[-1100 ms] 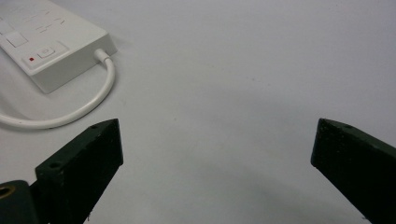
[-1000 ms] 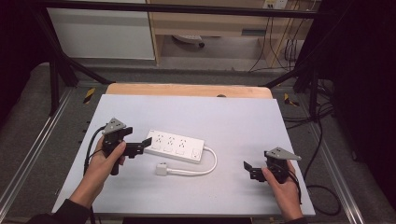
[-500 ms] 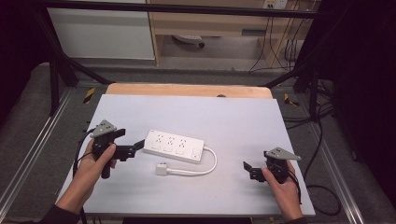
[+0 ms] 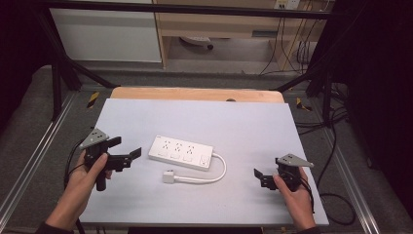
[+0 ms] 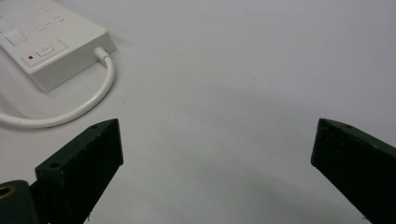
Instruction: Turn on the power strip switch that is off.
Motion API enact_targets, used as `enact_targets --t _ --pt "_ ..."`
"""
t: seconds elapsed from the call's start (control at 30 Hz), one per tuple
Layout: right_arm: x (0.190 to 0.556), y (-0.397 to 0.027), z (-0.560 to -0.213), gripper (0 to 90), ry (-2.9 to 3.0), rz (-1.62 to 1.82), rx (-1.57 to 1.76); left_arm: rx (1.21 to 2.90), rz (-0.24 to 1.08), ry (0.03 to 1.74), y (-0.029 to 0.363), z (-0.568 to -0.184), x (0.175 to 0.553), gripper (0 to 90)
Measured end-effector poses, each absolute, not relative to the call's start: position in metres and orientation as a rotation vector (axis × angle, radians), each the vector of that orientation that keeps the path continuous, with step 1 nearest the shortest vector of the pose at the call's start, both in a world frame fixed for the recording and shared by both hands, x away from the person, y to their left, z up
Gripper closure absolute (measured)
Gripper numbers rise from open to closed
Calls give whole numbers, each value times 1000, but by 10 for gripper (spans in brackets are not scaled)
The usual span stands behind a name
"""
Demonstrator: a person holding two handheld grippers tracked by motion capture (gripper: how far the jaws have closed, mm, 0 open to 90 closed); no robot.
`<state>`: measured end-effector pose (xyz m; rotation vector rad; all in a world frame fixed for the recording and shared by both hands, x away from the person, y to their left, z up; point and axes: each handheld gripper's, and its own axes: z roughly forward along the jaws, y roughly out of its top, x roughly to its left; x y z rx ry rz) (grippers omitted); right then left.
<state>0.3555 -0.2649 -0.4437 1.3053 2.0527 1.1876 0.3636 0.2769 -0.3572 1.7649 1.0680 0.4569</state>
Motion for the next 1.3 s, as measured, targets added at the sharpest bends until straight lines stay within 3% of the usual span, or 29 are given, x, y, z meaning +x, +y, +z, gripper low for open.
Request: enact_targets --t 0.83,1.3 --pt "356 -265 -444 27 2049 1180 1316 1702 487 1137 334 -383 325 73" --pt "356 -266 -445 26 2049 1179 1315 1756 474 1152 325 -409 316 93"
